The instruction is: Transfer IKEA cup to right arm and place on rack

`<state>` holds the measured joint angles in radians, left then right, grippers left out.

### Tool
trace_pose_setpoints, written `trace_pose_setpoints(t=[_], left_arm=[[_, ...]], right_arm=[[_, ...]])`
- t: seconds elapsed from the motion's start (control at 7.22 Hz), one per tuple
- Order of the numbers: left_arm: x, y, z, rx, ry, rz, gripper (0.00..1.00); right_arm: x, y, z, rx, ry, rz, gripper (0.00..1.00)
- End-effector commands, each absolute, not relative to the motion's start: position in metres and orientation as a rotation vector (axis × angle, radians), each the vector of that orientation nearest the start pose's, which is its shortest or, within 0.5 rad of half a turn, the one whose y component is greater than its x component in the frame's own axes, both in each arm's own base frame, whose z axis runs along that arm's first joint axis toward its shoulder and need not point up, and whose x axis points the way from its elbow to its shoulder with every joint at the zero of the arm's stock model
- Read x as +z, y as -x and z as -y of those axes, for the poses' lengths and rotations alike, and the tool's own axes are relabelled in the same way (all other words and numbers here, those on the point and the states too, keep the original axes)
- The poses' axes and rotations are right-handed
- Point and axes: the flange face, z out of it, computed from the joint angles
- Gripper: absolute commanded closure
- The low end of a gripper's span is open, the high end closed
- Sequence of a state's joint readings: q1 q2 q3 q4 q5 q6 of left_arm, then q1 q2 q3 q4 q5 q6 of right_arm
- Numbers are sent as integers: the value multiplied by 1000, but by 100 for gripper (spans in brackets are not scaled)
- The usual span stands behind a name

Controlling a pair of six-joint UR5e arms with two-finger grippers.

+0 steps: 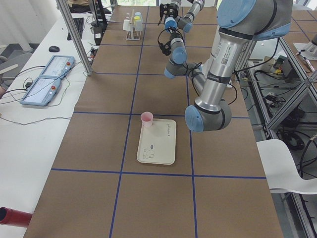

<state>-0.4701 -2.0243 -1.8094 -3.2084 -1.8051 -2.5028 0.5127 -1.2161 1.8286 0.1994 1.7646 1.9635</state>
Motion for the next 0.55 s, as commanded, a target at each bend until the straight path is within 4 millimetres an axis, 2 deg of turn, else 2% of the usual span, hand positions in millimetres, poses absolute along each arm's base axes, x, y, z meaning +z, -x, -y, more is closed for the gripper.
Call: trace_pose_setpoints(t=[0.0, 0.14, 0.42], left_arm=[[150, -395, 316, -428, 667, -2259, 100], [149, -394, 316, -426, 667, -2262, 100], [152, -398, 315, -424, 674, -2257, 100]], right_arm=[[194, 355, 318, 221, -32, 2398, 2], [194, 355, 317, 219, -32, 2398, 2], [193, 355, 317, 218, -34, 2399, 16]])
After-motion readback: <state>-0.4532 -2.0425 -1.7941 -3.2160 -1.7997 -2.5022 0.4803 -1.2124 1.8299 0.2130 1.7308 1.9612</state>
